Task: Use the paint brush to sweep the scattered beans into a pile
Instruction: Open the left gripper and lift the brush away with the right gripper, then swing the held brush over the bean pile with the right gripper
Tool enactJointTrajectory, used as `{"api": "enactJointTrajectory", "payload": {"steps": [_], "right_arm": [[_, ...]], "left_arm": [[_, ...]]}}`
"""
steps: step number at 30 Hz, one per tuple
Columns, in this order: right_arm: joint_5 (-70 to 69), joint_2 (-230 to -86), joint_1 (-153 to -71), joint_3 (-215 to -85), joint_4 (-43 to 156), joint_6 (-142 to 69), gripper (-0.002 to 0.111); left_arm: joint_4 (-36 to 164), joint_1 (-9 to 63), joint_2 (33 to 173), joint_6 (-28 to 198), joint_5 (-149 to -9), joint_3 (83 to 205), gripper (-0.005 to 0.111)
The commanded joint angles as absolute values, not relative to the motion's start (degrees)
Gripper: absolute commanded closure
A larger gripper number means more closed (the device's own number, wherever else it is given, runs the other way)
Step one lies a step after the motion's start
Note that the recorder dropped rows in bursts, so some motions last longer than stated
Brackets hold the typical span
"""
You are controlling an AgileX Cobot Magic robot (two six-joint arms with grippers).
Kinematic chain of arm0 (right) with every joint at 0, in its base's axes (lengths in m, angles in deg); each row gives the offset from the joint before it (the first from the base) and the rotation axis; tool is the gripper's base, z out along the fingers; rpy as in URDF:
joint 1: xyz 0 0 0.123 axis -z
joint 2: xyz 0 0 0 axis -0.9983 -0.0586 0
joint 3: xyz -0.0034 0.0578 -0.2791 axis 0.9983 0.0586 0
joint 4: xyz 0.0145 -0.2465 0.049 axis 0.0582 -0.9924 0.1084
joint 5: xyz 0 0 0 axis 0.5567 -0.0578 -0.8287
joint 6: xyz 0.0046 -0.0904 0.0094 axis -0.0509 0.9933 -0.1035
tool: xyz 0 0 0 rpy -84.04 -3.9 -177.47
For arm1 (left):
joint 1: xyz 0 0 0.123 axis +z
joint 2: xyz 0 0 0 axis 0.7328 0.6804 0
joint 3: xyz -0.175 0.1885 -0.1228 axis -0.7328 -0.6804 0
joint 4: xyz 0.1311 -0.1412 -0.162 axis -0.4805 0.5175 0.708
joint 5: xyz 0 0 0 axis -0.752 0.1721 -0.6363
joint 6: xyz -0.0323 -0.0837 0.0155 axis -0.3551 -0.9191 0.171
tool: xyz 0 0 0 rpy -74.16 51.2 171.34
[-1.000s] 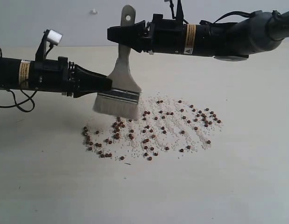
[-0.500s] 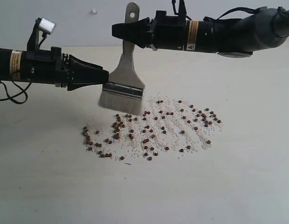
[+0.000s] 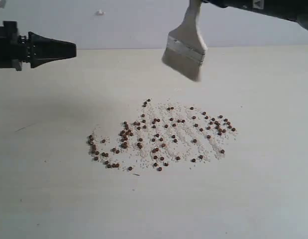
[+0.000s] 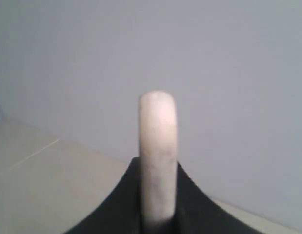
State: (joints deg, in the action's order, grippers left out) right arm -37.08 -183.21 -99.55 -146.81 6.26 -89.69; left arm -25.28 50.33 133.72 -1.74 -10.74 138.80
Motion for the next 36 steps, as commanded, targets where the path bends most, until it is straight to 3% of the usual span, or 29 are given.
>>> {"api": "enactJointTrajectory", "payload": {"steps": [1,5,14,17,22,28,36], "right_arm": [[-35.83,-171.39,-99.34,-133.49,37.71,-64.86,0.108],[-36.05,-164.30,-99.34,-123.56,57.60,-45.61,0.108],[-41.19,-161.81,-99.55,-114.29,62.07,-51.28,0.108],[-49.36,-161.81,-103.41,-111.41,63.86,-55.16,0.108],[-51.62,-162.18,-110.96,-110.50,69.33,-53.88,0.108],[-54.10,-165.93,-118.18,-111.55,72.89,-53.63,0.108],[-59.16,-174.02,-128.69,-116.21,78.99,-50.35,0.108]], "left_arm": [[-13.38,55.35,123.59,2.40,-18.55,127.96,0.107],[3.63,58.02,106.09,13.33,-20.26,111.52,0.107],[17.19,58.02,62.56,17.25,-42.64,87.28,0.107],[16.65,58.02,51.06,14.50,-50.37,83.73,0.107],[21.56,58.02,36.95,16.33,-71.06,83.37,0.107],[21.68,58.30,33.30,16.04,-82.61,83.37,0.107],[21.36,58.46,33.30,14.58,-83.64,83.37,0.107]]}}
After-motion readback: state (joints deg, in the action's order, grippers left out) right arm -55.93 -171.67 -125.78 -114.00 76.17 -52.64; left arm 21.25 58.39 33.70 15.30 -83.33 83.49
